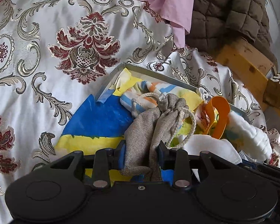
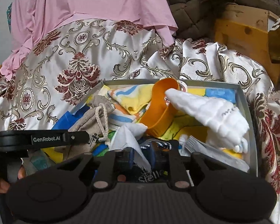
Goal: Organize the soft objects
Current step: 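Carry the beige pouch and white bag over the grey tray with both tools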
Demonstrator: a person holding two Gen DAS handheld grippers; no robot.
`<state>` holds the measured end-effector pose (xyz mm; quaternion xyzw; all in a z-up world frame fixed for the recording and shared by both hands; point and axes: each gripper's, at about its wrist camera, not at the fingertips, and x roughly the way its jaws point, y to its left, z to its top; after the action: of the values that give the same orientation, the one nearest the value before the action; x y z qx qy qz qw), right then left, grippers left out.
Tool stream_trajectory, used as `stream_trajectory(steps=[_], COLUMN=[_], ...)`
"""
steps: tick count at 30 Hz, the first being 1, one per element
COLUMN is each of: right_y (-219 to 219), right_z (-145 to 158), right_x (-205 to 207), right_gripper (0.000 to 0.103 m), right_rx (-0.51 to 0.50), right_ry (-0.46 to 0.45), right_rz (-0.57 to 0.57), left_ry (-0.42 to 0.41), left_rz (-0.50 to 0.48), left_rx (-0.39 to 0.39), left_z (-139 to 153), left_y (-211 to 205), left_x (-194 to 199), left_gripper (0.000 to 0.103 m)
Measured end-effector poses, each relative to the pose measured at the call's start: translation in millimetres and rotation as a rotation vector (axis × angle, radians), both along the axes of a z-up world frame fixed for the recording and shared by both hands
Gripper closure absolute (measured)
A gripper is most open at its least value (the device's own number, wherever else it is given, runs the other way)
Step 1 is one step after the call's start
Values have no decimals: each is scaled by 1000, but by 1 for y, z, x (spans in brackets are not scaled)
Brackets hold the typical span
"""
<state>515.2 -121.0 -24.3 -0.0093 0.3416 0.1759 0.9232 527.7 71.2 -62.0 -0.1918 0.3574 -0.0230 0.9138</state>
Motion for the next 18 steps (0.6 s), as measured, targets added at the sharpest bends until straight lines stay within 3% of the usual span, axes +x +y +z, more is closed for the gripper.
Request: stream_trajectory(steps=[6, 10, 14, 18], right_y=[-4, -9, -15, -24], right_z=[1, 6, 12, 19], right_x=[-6, -11, -20, -28], right_gripper=[68, 55, 46, 32], right_rx=[-1, -4, -6, 7], right_ry=[0, -14, -37, -43], right_rz=[5, 10, 16, 11], left_ry=[14, 17, 10, 8], left_rz=[2, 7, 3, 17], left_rx=[18, 20, 39, 34], left_z=[1, 4, 9, 15], left_y=[-5, -7, -10, -11], left_x=[0, -3, -10, -19], left_gripper=[63, 58, 45, 42])
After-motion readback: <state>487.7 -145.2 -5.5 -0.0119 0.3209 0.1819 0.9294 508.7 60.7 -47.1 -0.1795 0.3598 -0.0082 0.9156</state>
